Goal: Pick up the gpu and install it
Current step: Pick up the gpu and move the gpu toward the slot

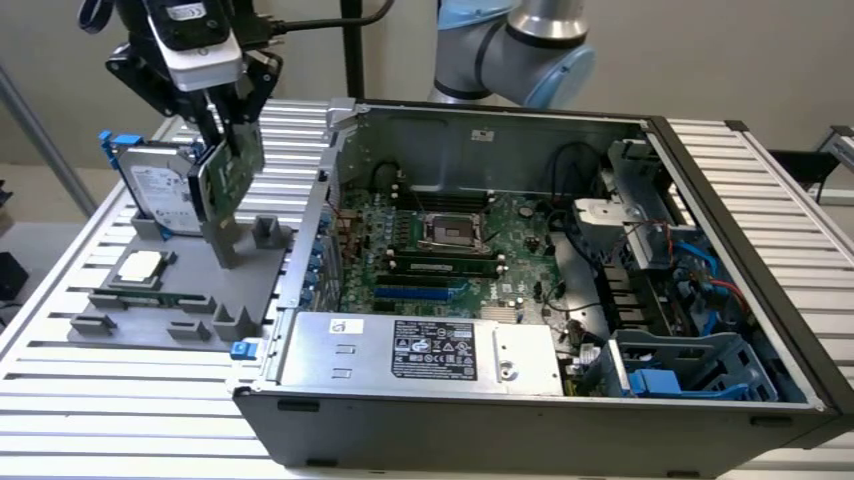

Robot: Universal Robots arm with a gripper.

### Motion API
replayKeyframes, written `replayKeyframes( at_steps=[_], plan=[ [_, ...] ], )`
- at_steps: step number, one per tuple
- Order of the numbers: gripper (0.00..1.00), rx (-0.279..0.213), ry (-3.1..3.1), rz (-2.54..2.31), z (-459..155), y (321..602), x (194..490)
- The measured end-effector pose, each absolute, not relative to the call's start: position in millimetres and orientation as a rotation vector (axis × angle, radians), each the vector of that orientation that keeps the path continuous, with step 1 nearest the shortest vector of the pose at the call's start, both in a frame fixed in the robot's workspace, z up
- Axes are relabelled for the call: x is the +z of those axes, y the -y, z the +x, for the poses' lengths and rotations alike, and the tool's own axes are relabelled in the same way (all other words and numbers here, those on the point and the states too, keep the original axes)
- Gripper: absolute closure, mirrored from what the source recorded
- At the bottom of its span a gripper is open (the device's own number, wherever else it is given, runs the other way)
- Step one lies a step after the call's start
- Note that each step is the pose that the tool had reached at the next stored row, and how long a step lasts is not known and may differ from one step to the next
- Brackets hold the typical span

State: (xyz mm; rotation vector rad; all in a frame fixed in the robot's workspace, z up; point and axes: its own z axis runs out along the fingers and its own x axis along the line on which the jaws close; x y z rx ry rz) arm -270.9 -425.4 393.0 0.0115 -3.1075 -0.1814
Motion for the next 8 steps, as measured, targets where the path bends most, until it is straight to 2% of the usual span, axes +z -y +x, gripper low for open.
replayKeyframes(
  at_steps=[8],
  plan=[
    [0.74,-0.269,3.100,0.031,-252.2,425.4,406.2]
  ],
)
